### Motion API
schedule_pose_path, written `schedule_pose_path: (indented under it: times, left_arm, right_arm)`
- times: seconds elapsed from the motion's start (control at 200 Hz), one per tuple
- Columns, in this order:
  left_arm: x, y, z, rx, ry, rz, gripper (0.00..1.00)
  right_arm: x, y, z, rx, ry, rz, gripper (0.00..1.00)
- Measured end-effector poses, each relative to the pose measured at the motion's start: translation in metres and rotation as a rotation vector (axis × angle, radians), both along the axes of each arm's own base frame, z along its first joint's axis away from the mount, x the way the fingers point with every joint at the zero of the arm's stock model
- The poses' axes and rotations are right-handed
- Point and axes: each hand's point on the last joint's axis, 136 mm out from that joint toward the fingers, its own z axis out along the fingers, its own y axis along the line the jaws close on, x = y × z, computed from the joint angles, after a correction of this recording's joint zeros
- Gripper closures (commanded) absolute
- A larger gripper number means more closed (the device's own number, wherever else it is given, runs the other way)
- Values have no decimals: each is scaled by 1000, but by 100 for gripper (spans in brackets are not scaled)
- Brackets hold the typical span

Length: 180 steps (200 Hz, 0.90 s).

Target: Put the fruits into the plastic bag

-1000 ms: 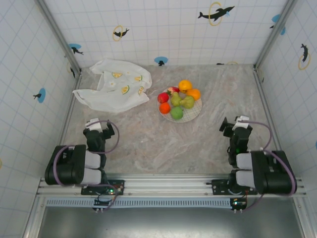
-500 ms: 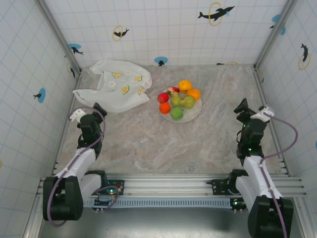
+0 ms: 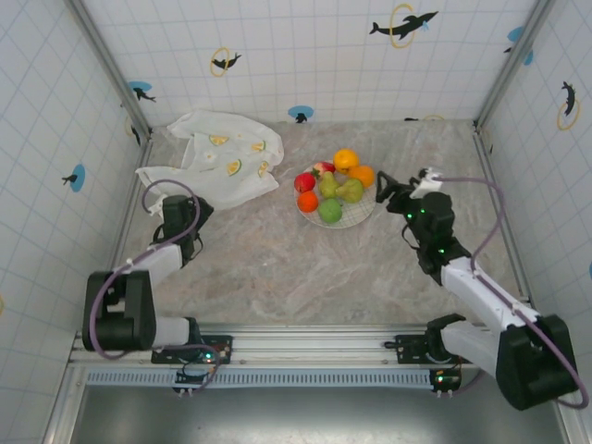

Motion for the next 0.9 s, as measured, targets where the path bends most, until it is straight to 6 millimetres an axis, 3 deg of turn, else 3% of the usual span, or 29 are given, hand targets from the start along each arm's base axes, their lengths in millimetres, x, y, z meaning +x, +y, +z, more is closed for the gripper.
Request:
schedule_pose_path:
  times: [0.095, 0.235, 0.355, 0.48, 0.56, 0.6, 0.641, 0.781, 0.901]
  left_arm:
    - [18, 0, -7, 17, 30, -12, 2]
    - [46, -1, -24, 33, 78, -27, 8]
    - [65, -1, -42, 47, 117, -41, 26]
    - [77, -3, -48, 68, 127, -76, 54]
    - [86, -4, -43, 83, 109, -95, 71]
    - [91, -5, -39, 95, 97, -109, 90]
    - [94, -5, -34, 106, 83, -120, 100]
    - [99, -4, -17, 139, 44, -130, 100]
    - [100, -5, 26, 152, -41, -136, 100]
  right_arm:
    - [2, 22, -8, -36, 25, 59, 0]
    - [3, 32, -31, -70, 85, 88, 0]
    - [1, 34, -43, -84, 123, 95, 0]
    - [-1, 34, -48, -93, 143, 98, 0]
    - [-1, 33, -50, -97, 152, 97, 0]
    - [-2, 33, -52, -100, 157, 95, 0]
    - [-2, 32, -54, -104, 165, 93, 0]
    - [-5, 27, -54, -120, 175, 78, 0]
    - [-6, 23, -44, -121, 148, 63, 0]
